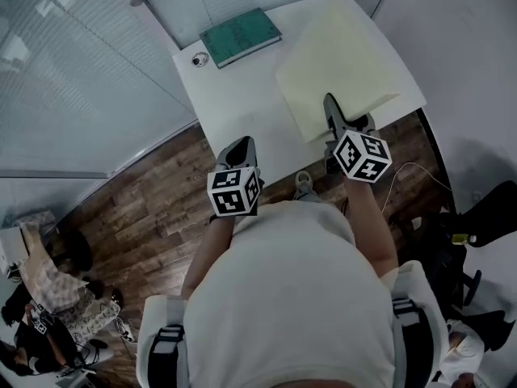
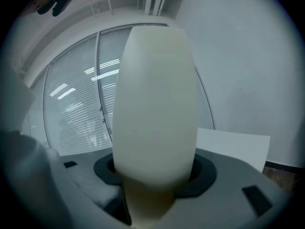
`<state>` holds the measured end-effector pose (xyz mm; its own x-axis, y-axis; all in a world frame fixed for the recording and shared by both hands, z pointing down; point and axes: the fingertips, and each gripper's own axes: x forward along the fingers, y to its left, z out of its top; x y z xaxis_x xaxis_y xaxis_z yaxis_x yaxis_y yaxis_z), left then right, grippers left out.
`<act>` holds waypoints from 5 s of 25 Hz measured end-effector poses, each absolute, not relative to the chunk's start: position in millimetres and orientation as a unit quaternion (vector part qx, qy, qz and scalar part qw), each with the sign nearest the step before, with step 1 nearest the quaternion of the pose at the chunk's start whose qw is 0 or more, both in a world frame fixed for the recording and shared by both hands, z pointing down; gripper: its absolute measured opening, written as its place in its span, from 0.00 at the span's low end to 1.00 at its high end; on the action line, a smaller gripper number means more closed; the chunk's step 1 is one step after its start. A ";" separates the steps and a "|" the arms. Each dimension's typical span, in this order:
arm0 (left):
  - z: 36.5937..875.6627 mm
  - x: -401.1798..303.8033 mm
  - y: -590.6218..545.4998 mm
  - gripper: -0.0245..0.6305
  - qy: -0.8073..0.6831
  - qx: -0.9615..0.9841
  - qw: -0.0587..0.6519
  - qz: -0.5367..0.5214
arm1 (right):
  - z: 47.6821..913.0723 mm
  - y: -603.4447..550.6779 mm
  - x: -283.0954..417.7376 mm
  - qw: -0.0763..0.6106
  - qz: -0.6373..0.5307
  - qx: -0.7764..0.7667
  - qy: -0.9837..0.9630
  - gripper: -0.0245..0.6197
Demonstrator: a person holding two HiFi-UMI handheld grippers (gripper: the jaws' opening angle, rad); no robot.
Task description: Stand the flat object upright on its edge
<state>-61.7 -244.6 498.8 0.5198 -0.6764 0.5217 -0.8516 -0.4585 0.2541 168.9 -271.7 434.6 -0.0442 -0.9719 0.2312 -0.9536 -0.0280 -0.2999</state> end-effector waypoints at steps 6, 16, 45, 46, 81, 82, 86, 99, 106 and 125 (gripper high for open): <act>496.0 -52.2 -257.1 0.07 -0.476 0.824 0.254 0.174 | 432.8 -301.0 178.9 0.000 -0.177 -0.680 0.711 0.45; 497.2 -35.3 -280.6 0.07 -0.514 0.799 0.265 0.165 | 435.7 -353.6 194.7 -0.056 -0.133 -0.663 0.735 0.45; 513.1 -13.8 -296.2 0.07 -0.594 0.737 0.289 0.141 | 463.2 -420.9 210.1 -0.098 -0.067 -0.631 0.766 0.47; 514.0 -12.4 -295.1 0.07 -0.596 0.735 0.290 0.141 | 464.4 -420.4 210.3 -0.098 -0.067 -0.630 0.767 0.47; 517.5 11.0 -269.4 0.07 -0.607 0.727 0.292 0.132 | 463.5 -411.1 204.9 -0.092 -0.075 -0.597 0.794 0.60; 517.5 10.1 -269.0 0.07 -0.606 0.728 0.292 0.132 | 464.0 -410.5 204.0 -0.093 -0.076 -0.597 0.793 0.60; 516.9 3.6 -266.7 0.07 -0.602 0.732 0.290 0.132 | 464.3 -407.9 201.2 -0.094 -0.078 -0.605 0.787 0.61; 507.5 -14.1 -238.8 0.07 -0.576 0.752 0.290 0.136 | 460.4 -356.2 209.0 -0.094 -0.104 -0.642 0.754 0.61; 495.6 -14.4 -213.8 0.07 -0.555 0.770 0.285 0.135 | 447.5 -311.3 202.5 -0.074 -0.126 -0.642 0.752 0.61; 485.5 -28.6 -120.2 0.07 -0.541 0.787 0.270 0.127 | 423.7 -173.4 164.5 -0.043 -0.136 -0.618 0.773 0.20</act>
